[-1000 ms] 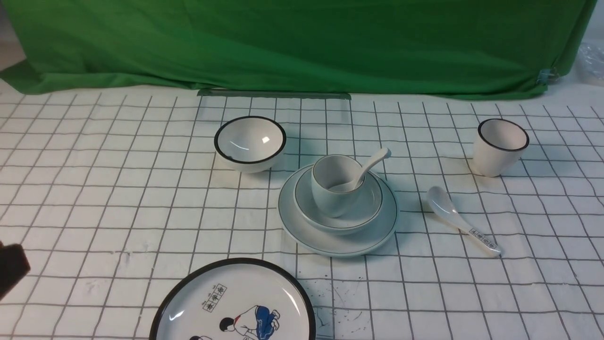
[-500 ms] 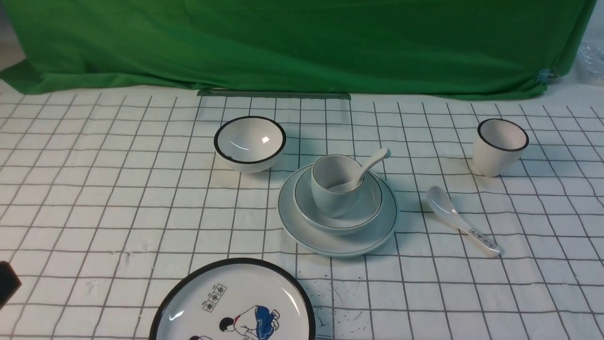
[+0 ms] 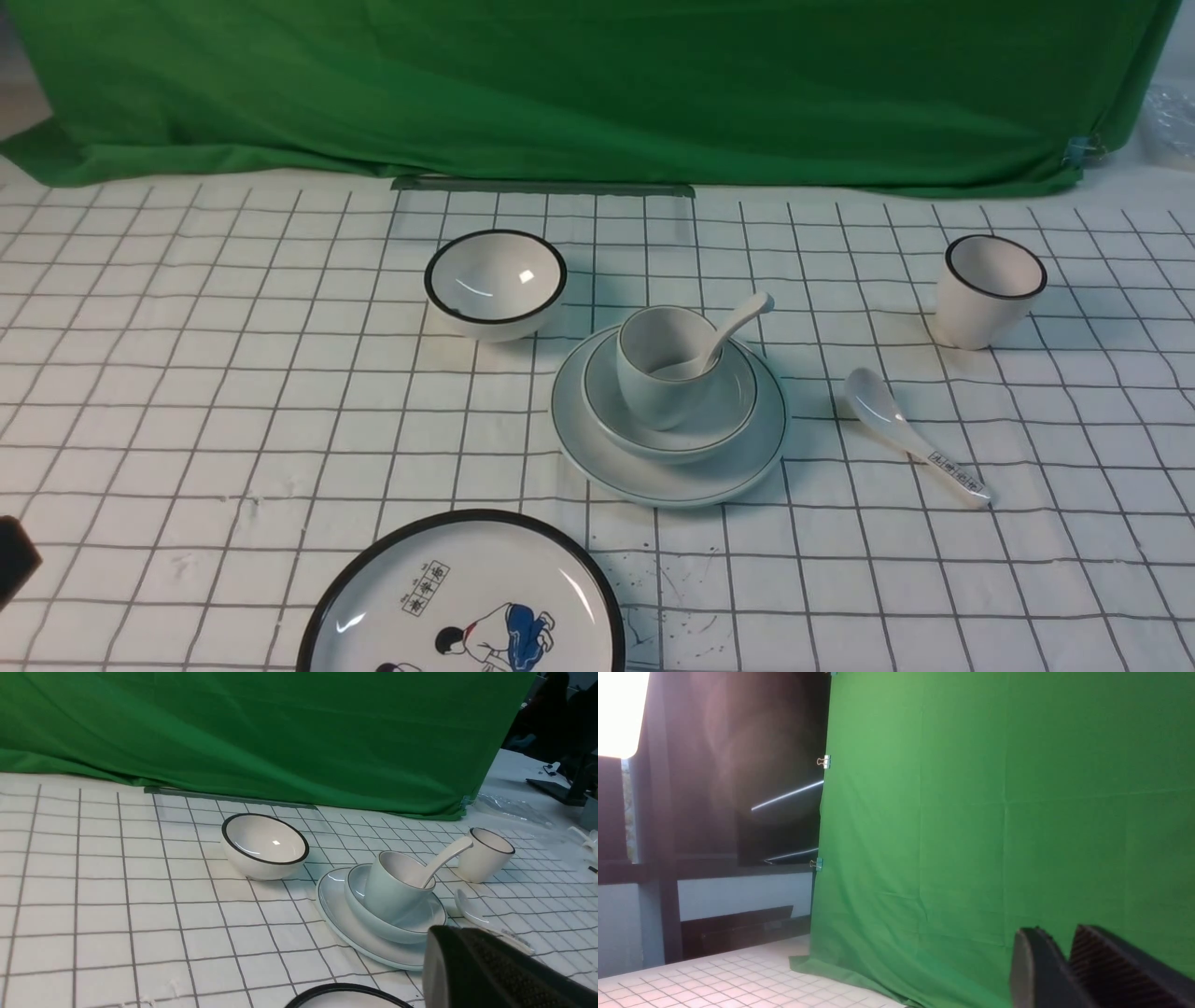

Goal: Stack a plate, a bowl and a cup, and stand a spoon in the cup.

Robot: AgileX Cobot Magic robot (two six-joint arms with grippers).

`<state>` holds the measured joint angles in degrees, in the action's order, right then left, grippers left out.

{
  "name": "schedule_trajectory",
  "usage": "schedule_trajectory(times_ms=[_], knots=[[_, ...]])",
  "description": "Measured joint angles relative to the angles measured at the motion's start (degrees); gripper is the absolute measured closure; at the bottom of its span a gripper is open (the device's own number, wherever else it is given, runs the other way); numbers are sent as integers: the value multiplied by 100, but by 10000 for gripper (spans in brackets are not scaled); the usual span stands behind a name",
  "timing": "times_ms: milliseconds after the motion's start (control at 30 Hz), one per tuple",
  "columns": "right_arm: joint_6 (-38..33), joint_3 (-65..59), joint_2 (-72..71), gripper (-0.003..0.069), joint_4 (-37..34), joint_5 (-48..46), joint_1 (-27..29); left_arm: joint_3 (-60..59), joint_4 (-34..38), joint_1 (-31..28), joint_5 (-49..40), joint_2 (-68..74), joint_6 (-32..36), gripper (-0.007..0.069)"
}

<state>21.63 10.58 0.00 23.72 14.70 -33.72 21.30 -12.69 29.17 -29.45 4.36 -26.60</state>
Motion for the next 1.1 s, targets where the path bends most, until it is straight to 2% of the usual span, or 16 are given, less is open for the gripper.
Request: schedule_trajectory(times_ms=[100, 133, 167, 233, 333, 433, 533, 700, 1100], knots=[[0, 0, 0, 496, 0, 0, 0, -48, 231, -268, 216, -19, 594, 620], [0, 0, 0, 494, 0, 0, 0, -170, 645, -629, 612, -65, 1358, 620], [0, 0, 0, 494, 0, 0, 0, -188, 702, -737, 663, -71, 1454, 620], [3, 0, 0, 490, 0, 6, 0, -528, 1559, -1553, 1384, -175, 2660, 620], [3, 0, 0, 482, -6, 19, 0, -966, 2161, -2389, 1862, -328, 3248, 620], [3, 0, 0, 475, -6, 19, 0, -1526, 2323, -3118, 1999, -427, 3390, 620], [3, 0, 0, 470, -6, 19, 0, -1936, 2303, -3415, 2023, -436, 3404, 620], [3, 0, -2, 459, -6, 19, 0, -2169, 2228, -3427, 1645, -439, 3414, 620], [3, 0, -2, 442, -6, 19, 0, -2169, 1866, -3358, 1982, -439, 3427, 620]])
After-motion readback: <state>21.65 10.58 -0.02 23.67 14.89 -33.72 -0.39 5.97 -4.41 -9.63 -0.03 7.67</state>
